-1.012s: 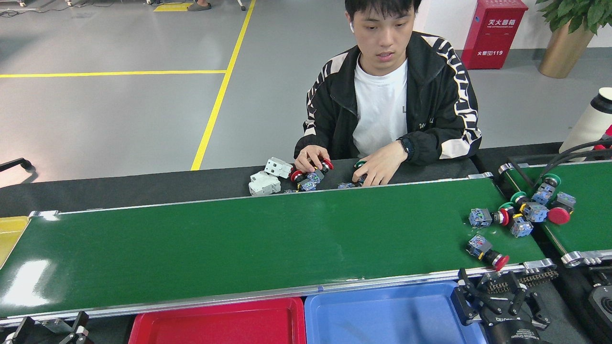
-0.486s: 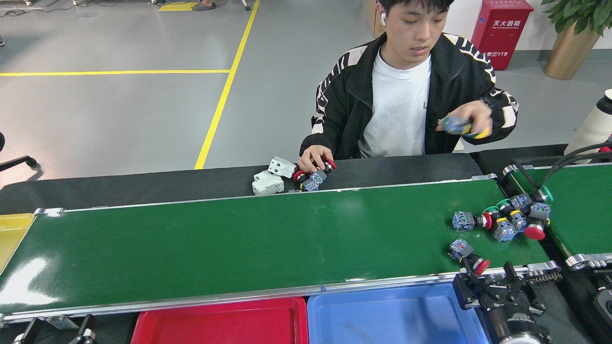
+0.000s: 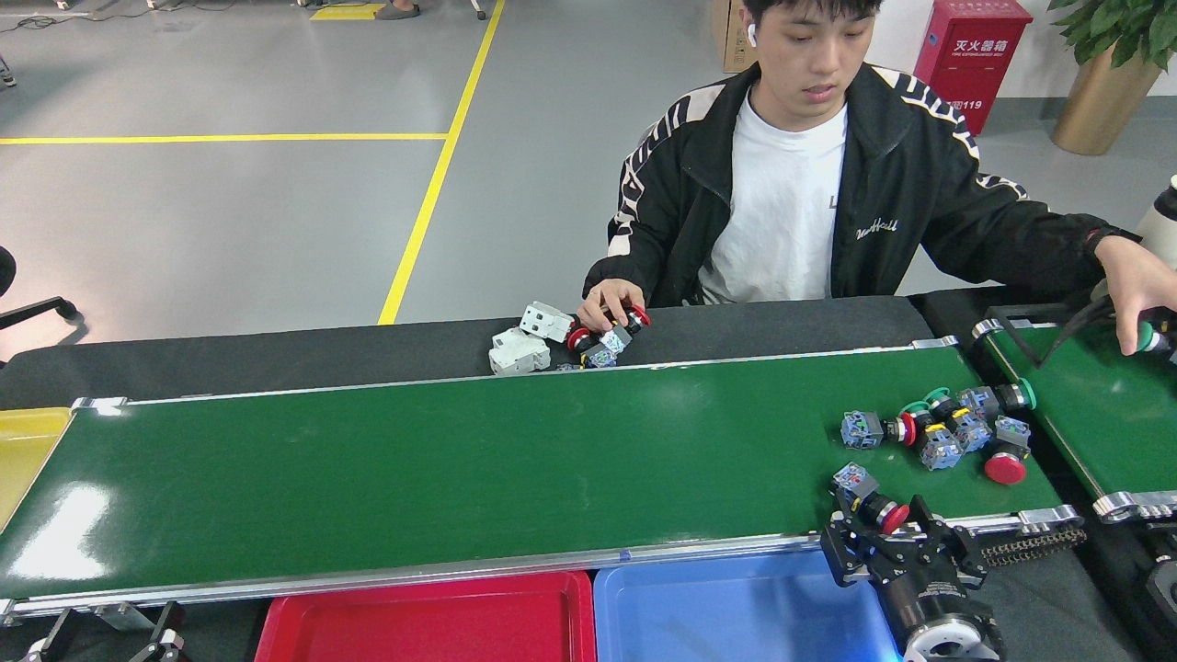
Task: Pick switch part from conveyor to tray
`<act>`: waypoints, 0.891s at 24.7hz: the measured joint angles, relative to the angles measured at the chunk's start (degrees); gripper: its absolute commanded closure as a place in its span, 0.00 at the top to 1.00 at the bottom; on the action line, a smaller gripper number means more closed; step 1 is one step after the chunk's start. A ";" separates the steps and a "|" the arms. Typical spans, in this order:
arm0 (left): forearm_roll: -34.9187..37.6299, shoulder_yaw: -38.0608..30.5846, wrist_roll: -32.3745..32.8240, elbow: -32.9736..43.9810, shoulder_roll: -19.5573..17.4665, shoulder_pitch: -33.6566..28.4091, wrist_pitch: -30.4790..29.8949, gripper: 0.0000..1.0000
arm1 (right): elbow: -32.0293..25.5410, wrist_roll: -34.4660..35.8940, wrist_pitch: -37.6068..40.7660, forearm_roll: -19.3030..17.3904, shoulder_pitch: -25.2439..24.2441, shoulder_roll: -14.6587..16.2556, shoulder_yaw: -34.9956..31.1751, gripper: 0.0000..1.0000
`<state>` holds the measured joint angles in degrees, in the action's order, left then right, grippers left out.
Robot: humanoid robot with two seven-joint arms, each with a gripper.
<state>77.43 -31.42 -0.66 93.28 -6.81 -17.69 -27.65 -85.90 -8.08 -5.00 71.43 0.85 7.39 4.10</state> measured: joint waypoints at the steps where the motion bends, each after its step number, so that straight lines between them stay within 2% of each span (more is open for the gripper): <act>1: 0.00 0.00 0.00 0.00 0.00 0.00 0.00 1.00 | 0.09 -0.10 -0.12 -0.07 0.00 0.00 0.03 0.35; 3: 0.00 0.00 0.00 -0.01 0.00 0.00 0.00 1.00 | 0.12 -0.43 -0.22 -0.20 0.00 0.00 0.05 0.16; 4: 0.00 0.00 0.00 -0.01 0.00 0.01 0.06 1.00 | 0.12 -1.05 0.03 -0.22 0.00 0.00 0.07 0.02; 8: 0.01 0.00 -0.13 -0.01 0.00 0.11 0.23 1.00 | -0.31 -2.90 1.00 -0.29 0.06 0.00 0.59 0.02; 12: 0.01 0.01 0.10 -0.01 0.00 0.14 0.25 1.00 | -5.46 -3.26 3.43 -0.47 -0.40 -0.73 1.00 0.02; 15: -0.01 0.01 1.70 -0.01 0.01 0.16 0.43 1.00 | -11.36 -3.41 9.95 -0.48 -4.38 -3.10 2.91 0.02; 17: -0.02 0.01 2.87 -0.01 0.06 0.37 0.58 1.00 | -13.65 -3.41 15.55 -0.49 -5.28 -4.02 3.78 0.02; 20: -0.02 0.01 3.67 -0.02 0.78 0.55 0.64 1.00 | -14.03 -3.44 24.32 -0.48 -5.55 -6.87 8.37 0.02; 22: -0.02 0.00 3.85 -0.02 0.86 0.56 0.68 1.00 | -14.06 -3.50 27.99 -0.48 -6.02 -7.09 11.50 0.04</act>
<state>77.41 -31.42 3.19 93.26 -5.96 -17.13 -26.97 -99.95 -11.59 22.98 70.95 -5.17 0.29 15.60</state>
